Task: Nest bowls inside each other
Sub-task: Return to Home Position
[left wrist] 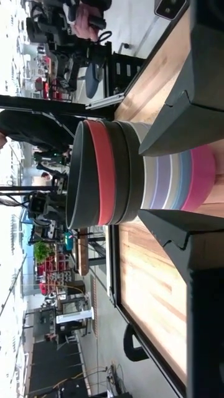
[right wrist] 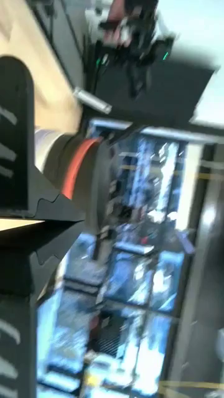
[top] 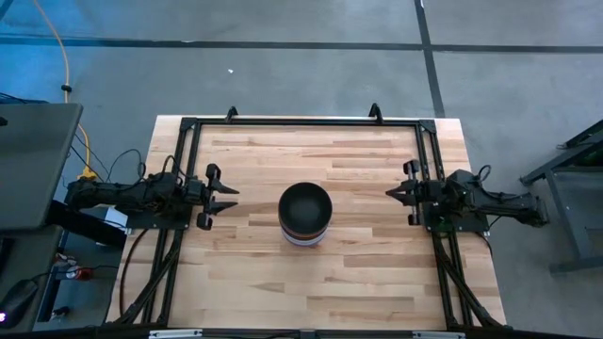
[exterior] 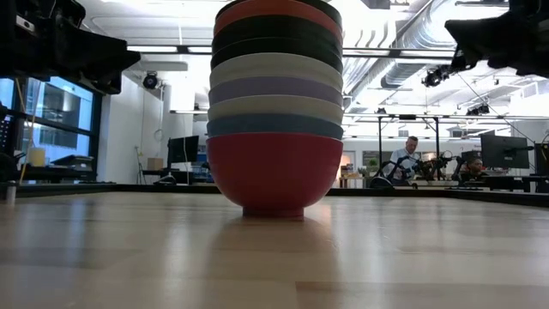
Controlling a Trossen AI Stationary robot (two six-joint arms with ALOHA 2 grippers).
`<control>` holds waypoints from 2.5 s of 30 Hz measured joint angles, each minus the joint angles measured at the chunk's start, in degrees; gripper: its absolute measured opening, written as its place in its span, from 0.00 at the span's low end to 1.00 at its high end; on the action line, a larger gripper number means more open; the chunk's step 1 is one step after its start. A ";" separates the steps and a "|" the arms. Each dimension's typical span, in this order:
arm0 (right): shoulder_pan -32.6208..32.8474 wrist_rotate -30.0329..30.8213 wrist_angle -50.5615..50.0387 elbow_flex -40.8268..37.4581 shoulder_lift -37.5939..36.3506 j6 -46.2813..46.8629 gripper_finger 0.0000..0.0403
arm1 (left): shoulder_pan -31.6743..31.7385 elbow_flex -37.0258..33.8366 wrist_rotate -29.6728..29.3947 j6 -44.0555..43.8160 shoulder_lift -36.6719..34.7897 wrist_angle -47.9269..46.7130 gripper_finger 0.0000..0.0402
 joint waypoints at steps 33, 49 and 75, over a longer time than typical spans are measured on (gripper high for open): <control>0.02 9.59 -13.89 0.02 0.11 5.44 0.00 | 0.01 0.00 0.06 -0.03 -0.04 -0.35 0.34; 0.02 9.73 -13.91 0.02 8.34 10.54 0.00 | 0.01 0.00 0.24 -0.02 -0.04 -1.37 0.34; 10.89 17.54 -9.62 0.04 0.03 7.59 0.00 | 0.02 0.00 3.76 -1.53 -0.06 5.64 0.34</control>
